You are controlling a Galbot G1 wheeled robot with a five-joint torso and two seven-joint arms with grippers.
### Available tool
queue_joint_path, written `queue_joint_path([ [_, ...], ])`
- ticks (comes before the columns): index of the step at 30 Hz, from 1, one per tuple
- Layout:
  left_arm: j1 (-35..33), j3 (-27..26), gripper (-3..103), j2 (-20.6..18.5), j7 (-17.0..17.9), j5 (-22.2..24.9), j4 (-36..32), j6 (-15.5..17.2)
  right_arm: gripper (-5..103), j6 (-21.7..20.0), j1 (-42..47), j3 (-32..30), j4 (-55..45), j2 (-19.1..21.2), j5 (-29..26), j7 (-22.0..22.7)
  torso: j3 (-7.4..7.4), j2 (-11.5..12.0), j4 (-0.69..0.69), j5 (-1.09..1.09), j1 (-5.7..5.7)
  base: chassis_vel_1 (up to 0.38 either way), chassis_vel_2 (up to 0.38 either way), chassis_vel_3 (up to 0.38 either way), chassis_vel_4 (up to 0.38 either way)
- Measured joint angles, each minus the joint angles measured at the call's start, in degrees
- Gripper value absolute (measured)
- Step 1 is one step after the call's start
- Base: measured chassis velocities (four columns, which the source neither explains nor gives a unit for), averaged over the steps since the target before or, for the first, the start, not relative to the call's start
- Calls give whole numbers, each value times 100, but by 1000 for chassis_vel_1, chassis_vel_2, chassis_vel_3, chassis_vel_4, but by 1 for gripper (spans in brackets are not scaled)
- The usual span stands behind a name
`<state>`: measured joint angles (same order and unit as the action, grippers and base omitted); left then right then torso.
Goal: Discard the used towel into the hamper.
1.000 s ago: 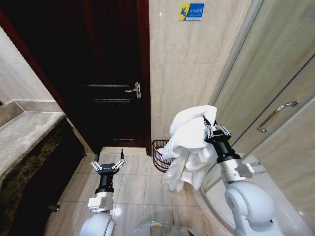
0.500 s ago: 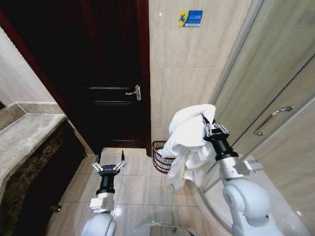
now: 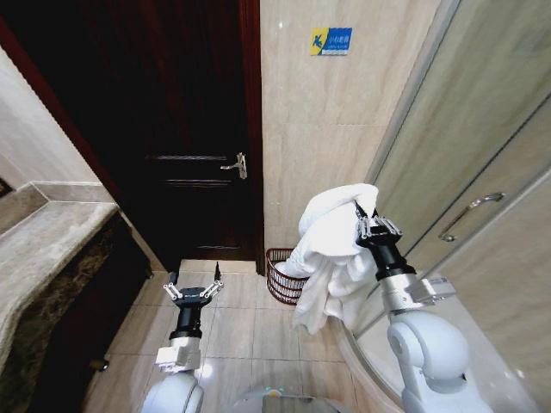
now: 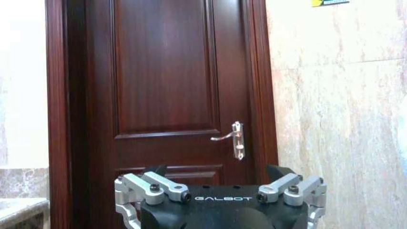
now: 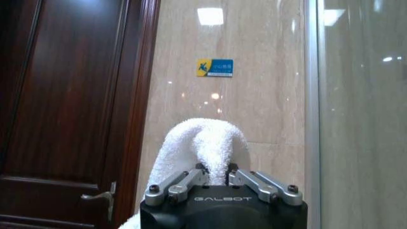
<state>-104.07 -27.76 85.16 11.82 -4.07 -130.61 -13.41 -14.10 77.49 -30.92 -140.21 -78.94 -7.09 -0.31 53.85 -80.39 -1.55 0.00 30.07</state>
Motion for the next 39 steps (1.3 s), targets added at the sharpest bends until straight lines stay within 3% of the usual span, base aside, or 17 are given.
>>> queue_joint_path([
  [39,-10,-27,100,23,18,-235,10,-81,11,8,145,13,-37,-117,199,-94,-42,78,0,-1,-36,1,1,-20,-20],
])
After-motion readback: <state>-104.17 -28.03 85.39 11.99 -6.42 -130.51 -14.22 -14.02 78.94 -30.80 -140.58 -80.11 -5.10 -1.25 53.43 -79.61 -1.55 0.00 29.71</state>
